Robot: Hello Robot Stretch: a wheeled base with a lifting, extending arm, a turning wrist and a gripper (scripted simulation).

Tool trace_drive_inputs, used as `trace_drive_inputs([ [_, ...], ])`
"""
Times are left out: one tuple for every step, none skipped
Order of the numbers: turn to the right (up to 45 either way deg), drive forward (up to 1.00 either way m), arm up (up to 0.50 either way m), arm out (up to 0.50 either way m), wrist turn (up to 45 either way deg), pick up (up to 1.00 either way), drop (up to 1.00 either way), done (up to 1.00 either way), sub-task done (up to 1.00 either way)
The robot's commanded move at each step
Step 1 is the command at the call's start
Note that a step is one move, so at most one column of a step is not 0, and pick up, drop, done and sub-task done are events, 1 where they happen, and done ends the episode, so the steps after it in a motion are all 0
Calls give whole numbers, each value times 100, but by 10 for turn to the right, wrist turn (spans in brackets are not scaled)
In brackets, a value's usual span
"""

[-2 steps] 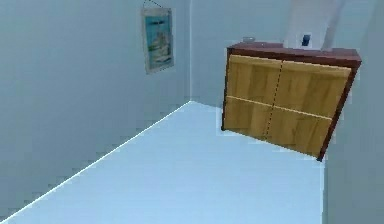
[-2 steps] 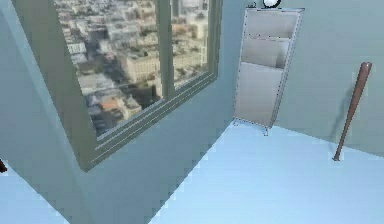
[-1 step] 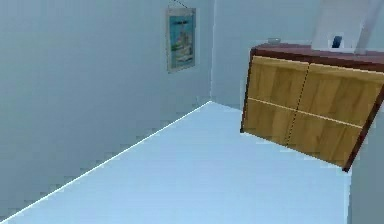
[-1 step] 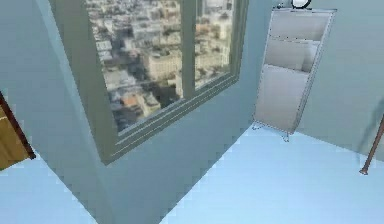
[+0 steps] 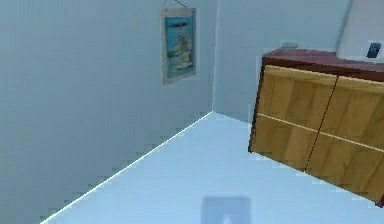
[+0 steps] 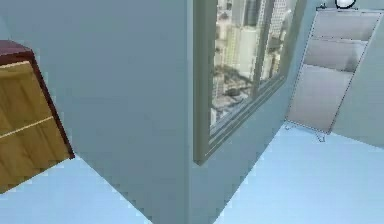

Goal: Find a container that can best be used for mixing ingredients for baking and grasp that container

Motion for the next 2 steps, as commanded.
trace_drive_inputs([
  [360, 0, 0, 0, 0, 0, 0, 0, 0],
  [0, 100, 0, 0, 0, 0, 0, 0, 0],
])
